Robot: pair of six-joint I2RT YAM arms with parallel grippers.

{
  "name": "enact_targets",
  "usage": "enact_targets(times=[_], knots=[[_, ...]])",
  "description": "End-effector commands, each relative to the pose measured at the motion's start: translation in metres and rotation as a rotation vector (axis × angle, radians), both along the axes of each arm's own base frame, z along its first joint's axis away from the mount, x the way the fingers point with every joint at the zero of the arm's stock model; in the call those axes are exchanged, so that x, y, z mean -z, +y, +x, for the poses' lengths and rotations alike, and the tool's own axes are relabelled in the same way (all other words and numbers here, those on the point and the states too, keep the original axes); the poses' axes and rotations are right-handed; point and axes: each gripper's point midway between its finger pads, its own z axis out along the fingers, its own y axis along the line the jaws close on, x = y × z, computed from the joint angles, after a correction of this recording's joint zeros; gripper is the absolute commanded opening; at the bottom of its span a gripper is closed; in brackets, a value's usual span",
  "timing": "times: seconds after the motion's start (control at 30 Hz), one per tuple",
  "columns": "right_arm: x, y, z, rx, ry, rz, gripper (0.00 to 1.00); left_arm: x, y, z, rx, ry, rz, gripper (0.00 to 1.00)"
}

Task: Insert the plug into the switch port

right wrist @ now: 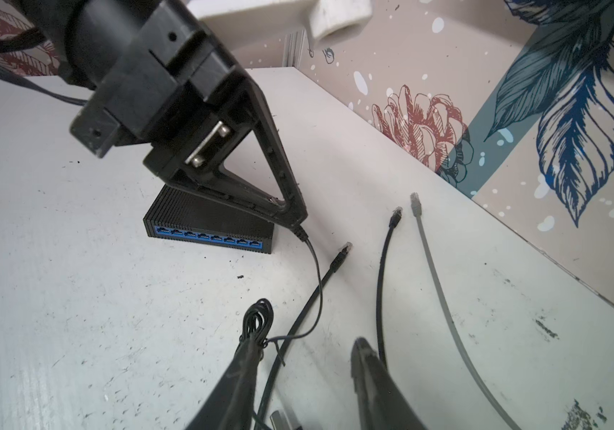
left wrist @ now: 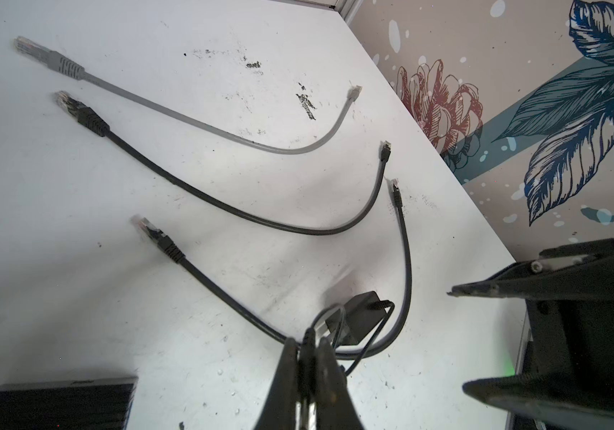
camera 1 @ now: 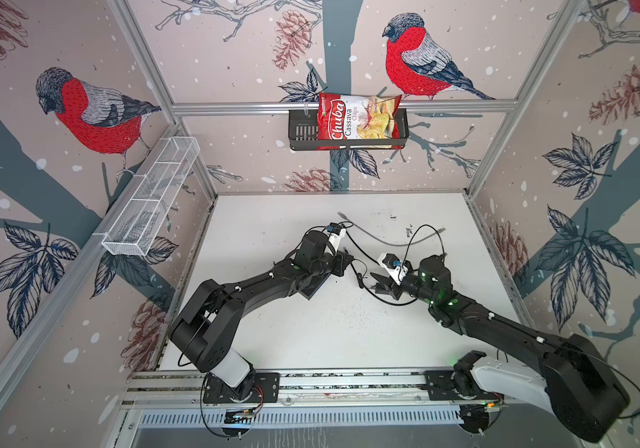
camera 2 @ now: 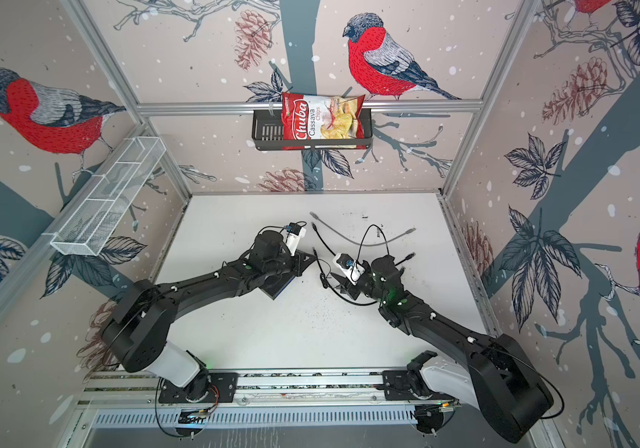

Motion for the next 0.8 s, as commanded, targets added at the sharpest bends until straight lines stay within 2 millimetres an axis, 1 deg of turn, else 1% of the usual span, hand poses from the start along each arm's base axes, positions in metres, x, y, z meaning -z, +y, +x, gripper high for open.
enact_targets(times=[0.0, 0.1, 0.13, 0.2, 0.23, 0.3, 0.33, 0.4, 0.53, 0.6, 0.7, 0.77], knots=[[-0.012, 0.010, -0.006, -0.089, -0.109, 0.015, 0.43, -0.009, -0.006, -0.001, 0.051, -0.031, -0.012, 0.04], [-0.010, 0.014, -0.007, -0.132, -0.167, -0.001, 0.43, -0.012, -0.007, -0.004, 0.077, -0.037, -0.006, 0.05], [-0.007, 0.016, -0.006, -0.143, -0.173, -0.015, 0.43, -0.014, -0.008, -0.005, 0.086, -0.038, -0.009, 0.05], [-0.008, 0.018, 0.002, -0.129, -0.185, -0.017, 0.42, -0.015, -0.008, -0.007, 0.098, -0.039, -0.006, 0.04], [-0.009, 0.020, 0.003, -0.134, -0.198, -0.015, 0.42, -0.016, -0.008, -0.008, 0.103, -0.038, -0.007, 0.04], [-0.018, 0.022, 0.003, -0.146, -0.244, 0.009, 0.42, -0.016, -0.008, -0.010, 0.110, -0.037, -0.007, 0.04], [-0.013, 0.025, 0.004, -0.160, -0.241, 0.005, 0.41, -0.015, -0.008, -0.011, 0.115, -0.033, -0.007, 0.04], [-0.015, 0.028, 0.005, -0.174, -0.261, 0.013, 0.41, -0.016, -0.009, -0.013, 0.123, -0.030, -0.010, 0.05], [-0.010, 0.034, 0.012, -0.183, -0.253, 0.000, 0.38, -0.019, -0.010, -0.015, 0.134, -0.029, -0.018, 0.04], [-0.011, 0.034, 0.017, -0.168, -0.257, 0.009, 0.37, -0.021, -0.011, -0.016, 0.140, -0.030, -0.024, 0.05], [-0.011, 0.038, 0.018, -0.185, -0.256, 0.018, 0.37, -0.023, -0.011, -0.017, 0.146, -0.031, -0.031, 0.04], [-0.010, 0.041, 0.020, -0.190, -0.248, 0.021, 0.35, -0.025, -0.012, -0.018, 0.152, -0.033, -0.038, 0.05]])
